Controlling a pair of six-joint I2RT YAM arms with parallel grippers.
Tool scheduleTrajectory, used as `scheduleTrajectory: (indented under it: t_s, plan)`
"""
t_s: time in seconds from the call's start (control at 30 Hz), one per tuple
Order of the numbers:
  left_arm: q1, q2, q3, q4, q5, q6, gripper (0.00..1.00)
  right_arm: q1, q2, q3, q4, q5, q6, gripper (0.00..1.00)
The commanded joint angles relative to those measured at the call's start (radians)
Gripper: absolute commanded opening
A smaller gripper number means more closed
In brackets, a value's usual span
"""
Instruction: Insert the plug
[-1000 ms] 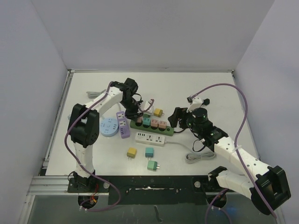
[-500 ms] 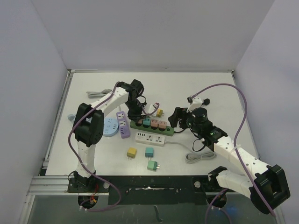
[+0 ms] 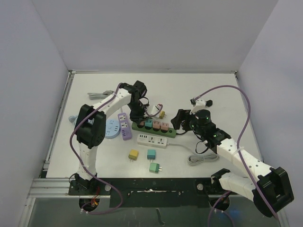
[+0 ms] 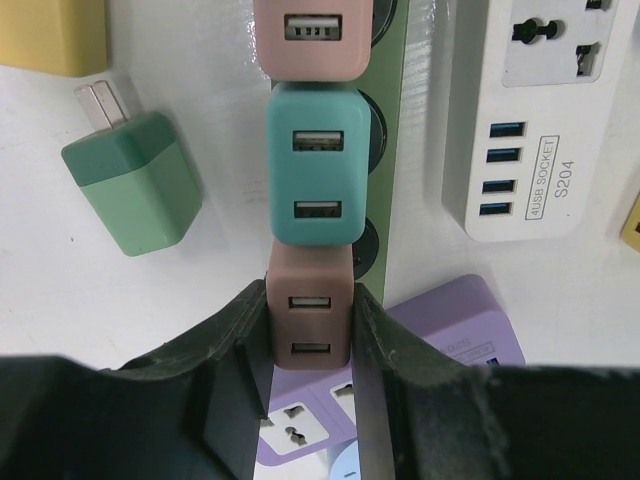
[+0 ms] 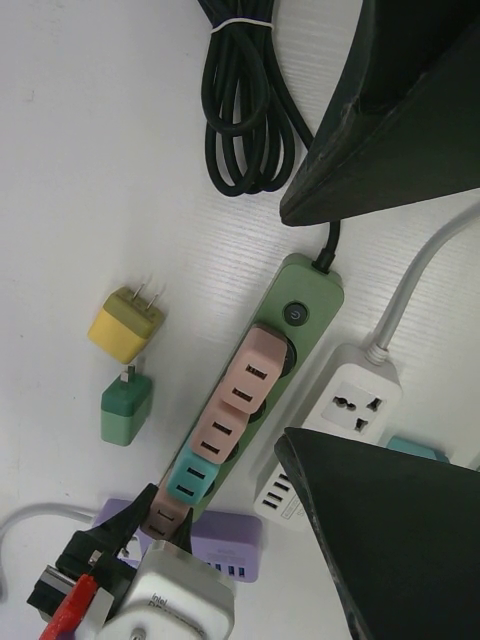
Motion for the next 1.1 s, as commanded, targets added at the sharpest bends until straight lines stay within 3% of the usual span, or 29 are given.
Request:
scheduleTrajectory:
  t_s: [0.0, 0.3, 0.63, 0.8, 0.93, 0.97, 1.07]
  plan:
    - [-0.017, 0.165, -0.097, 0.009, -0.084, -0.019, 0.03, -0.012, 0.008, 0.007, 0.072, -0.014, -0.004, 0.84]
    - [-0.095, 0.173, -0.146, 0.116, -0.115, -0.065, 0.00, -0.019, 0.035, 0.009, 0.094, -0.026, 0.001, 0.84]
    - [-0.127, 0.281, -0.086, 0.064, -0.131, -0.091, 0.00, -0.032, 0.020, -0.019, 0.127, -0.052, 0.008, 0.84]
    - [-0.125, 0.262, -0.128, 0.097, -0.099, -0.087, 0.00, -0.038, 0.012, -0.020, 0.121, -0.057, 0.006, 0.84]
    - [-0.121, 0.222, -0.060, 0.061, -0.070, -0.099, 0.00, -0.044, 0.002, -0.017, 0.109, -0.056, 0.006, 0.84]
    - [-0.119, 0.205, -0.036, 0.044, -0.060, -0.097, 0.09, -0.045, -0.002, -0.015, 0.103, -0.058, 0.002, 0.84]
    - [-0.116, 0.137, 0.025, 0.002, -0.053, -0.103, 0.55, -0.046, -0.037, -0.022, 0.103, -0.067, -0.005, 0.84]
